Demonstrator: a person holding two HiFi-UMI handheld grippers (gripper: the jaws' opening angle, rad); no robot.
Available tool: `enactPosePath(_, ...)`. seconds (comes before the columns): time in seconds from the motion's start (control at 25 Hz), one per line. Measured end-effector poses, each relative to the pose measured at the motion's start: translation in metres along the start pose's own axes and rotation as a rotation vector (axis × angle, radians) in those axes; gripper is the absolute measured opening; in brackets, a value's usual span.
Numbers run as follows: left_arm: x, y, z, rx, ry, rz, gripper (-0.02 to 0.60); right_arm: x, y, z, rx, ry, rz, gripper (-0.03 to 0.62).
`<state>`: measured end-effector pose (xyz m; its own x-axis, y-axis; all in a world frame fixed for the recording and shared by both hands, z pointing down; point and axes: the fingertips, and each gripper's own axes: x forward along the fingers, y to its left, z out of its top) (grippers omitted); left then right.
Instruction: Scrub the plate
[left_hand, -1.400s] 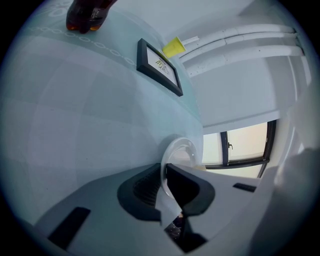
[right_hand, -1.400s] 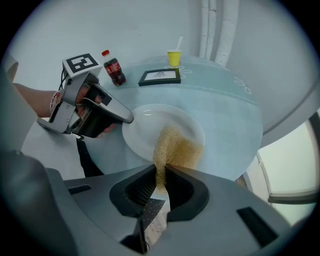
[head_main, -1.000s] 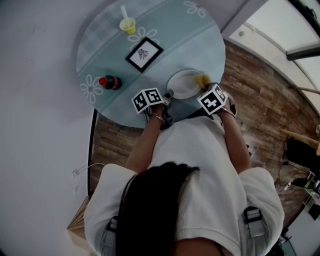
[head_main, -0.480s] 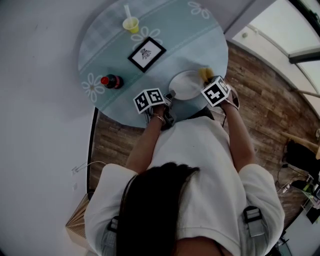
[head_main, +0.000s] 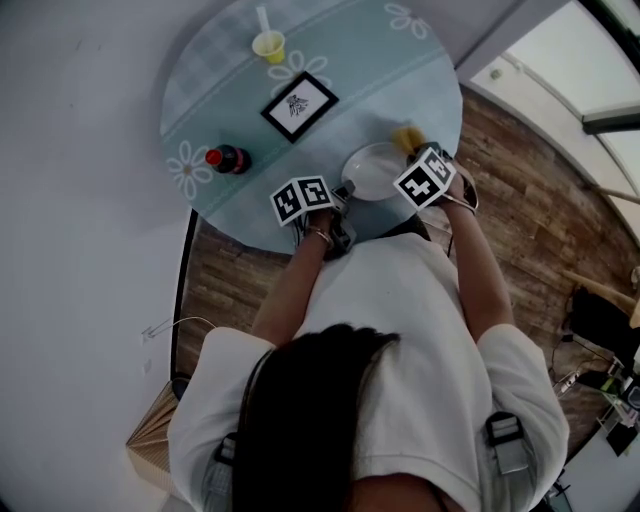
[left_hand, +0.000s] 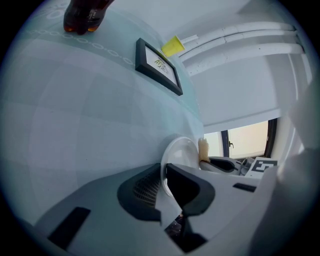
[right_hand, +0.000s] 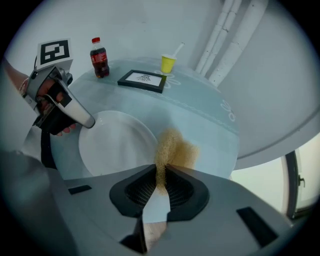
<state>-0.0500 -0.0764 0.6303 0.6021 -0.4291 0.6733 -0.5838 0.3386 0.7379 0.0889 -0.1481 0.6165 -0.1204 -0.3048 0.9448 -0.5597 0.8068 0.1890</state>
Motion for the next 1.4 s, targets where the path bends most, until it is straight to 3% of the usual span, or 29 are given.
enactPosePath(0.16, 0.0, 0.001, 0.0, 0.002, -0.001, 0.001, 0.044, 0.002, 0.001, 0.016, -0.077, -0.007, -0.034, 0.064)
enactPosePath(0.76, 0.0, 0.0, 0.0, 0.002, -0.001, -0.001, 0.044, 0.008, 0.058, 0.072, -0.25, -0.048, 0.098, 0.064)
enactPosePath(1.4, 0.0, 0.0, 0.0, 0.007, -0.001, -0.003, 0.044, 0.005, 0.097, 0.086, -0.249, -0.07, 0.215, 0.064)
